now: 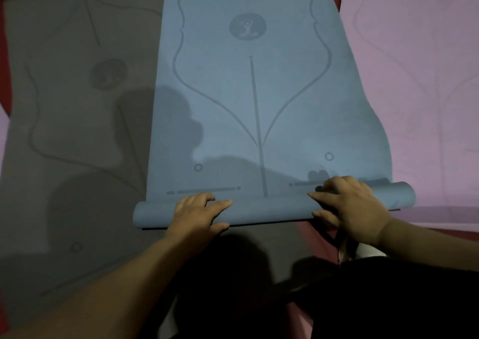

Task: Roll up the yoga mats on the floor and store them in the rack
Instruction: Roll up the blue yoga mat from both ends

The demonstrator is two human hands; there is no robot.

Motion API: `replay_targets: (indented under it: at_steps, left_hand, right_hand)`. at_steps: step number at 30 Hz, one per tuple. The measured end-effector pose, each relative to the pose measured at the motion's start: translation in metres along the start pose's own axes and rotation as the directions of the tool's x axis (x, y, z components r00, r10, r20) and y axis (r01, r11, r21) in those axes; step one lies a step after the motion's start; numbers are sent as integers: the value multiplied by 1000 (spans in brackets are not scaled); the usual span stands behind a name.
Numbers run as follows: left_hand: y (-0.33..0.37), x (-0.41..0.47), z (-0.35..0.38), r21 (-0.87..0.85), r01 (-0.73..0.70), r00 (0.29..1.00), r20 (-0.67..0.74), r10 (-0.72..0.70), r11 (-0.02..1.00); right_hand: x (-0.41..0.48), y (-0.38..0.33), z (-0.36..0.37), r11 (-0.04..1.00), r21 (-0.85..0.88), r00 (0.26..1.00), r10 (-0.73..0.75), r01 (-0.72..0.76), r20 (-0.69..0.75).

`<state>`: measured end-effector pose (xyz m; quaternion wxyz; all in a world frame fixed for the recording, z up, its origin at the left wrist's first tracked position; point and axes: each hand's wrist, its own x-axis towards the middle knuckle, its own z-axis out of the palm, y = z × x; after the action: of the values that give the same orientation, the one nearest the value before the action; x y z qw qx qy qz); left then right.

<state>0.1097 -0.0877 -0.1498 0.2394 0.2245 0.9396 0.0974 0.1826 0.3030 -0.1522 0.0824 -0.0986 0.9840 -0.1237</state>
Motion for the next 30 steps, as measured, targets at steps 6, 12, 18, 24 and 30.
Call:
replay_targets:
  at_steps: [6,12,18,24,30]
  left_hand:
    - [11,-1,-7,160,73,997,0,-74,984]
    - [13,-1,-4,143,88,991,-112,-72,986]
    - [-2,4,11,49,-13,971,-237,24,999]
    - [-7,13,-4,84,-10,996,-93,18,996]
    - [-6,23,-21,32,1,1000,-9,0,999]
  right_hand:
    - [-9,-11,4,994,-109,998,-19,13,-53]
    - [1,-3,3,997,-39,996,-62,59,-68]
    - [14,13,2,995,97,995,17,-27,100]
    - [23,14,-4,992,118,993,39,-52,112]
    - [-4,-7,12,996,28,985,90,-87,-145]
